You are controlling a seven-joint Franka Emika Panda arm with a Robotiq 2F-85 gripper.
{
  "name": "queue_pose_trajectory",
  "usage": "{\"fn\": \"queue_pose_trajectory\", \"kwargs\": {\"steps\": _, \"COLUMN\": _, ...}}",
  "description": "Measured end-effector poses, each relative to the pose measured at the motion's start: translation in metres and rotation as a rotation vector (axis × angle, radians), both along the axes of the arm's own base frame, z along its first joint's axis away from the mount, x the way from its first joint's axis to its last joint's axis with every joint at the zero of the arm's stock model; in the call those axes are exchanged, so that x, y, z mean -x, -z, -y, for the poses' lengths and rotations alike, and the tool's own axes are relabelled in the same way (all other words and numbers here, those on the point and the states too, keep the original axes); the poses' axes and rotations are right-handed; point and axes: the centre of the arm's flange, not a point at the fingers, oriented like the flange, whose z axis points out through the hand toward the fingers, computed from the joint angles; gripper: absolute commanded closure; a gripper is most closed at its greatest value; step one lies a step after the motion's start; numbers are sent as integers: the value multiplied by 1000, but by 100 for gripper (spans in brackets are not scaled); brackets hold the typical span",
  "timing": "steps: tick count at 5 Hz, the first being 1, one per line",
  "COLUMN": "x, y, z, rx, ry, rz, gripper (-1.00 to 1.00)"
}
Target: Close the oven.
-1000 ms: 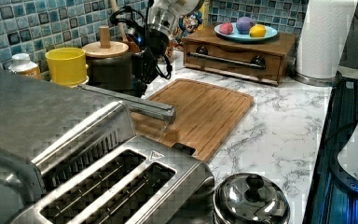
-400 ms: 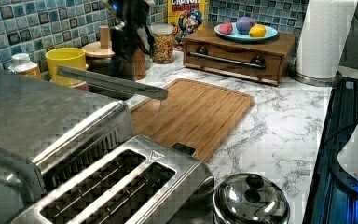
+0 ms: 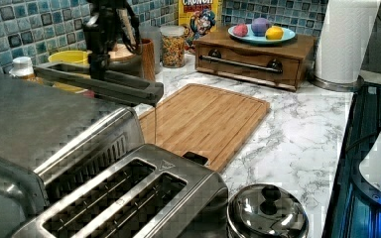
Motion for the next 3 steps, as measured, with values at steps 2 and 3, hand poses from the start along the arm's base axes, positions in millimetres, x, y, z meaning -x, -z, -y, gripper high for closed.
{"fn": "queue_pose_trajectory", "kwargs": {"steps": 2, "x": 42, "y": -11, "z": -87, "rx": 112, "ry": 51, "rz": 147, "gripper": 100}}
{"fn": "queue_pose_trajectory", "kwargs": {"steps": 3, "x": 40, "y": -20, "z": -82, "rx": 83, "ry": 159, "rz": 162, "gripper": 100}}
